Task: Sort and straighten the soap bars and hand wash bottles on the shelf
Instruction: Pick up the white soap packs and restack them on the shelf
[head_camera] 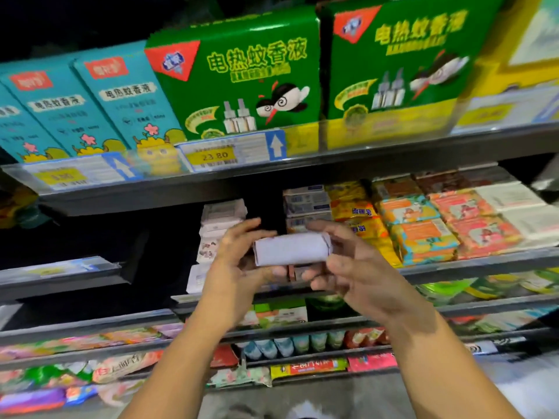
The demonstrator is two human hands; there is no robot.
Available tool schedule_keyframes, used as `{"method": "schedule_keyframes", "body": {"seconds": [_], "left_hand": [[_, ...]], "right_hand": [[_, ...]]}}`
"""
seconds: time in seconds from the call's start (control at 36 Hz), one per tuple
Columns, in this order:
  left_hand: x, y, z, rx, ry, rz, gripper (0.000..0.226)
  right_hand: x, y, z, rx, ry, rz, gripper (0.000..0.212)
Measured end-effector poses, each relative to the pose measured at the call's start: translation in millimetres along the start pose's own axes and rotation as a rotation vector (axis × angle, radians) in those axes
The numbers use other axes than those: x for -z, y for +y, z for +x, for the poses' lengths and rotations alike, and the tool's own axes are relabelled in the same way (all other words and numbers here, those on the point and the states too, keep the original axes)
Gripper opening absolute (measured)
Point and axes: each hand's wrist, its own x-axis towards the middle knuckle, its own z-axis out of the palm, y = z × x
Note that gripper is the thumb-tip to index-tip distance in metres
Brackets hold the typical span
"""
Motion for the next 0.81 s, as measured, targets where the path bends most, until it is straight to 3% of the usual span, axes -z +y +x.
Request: {"method": "schedule_keyframes", "body": {"seconds": [0.08, 0.14, 0.22, 0.47, 0.64, 0.81], "left_hand": [[-9.3, 8.2, -5.5, 0.110, 0.012, -0.259, 0.059], [-16.9, 15.8, -8.3, 0.148, 0.034, -0.297, 0.047], [-22.4, 14.3, -9.0, 0.144, 0.100, -0.346, 0.049], [-13.0, 27.7, -6.8, 0.058, 0.173, -0.332, 0.082], [-6.6, 20.1, 0.8, 0.042, 0.146, -0.292, 0.082], [-0.3, 6.4, 4.8, 0.075, -0.031, -0.156, 0.082]], "right_hand": [[2.5, -1.5, -1.2, 0.057, 0.066, -0.247, 0.067], [3.3, -2.0, -0.4, 0.099, 0.124, -0.335, 0.055], [7.9, 0.2, 1.5, 0.157, 0.164, -0.457, 0.046], [-18.7, 25.1, 9.0, 0.192, 0.158, -0.596, 0.065], [-16.0, 21.5, 11.0, 0.217, 0.223, -0.637, 0.068], [-9.0, 3.0, -1.9, 0.392, 0.345, -0.639, 0.078]]}}
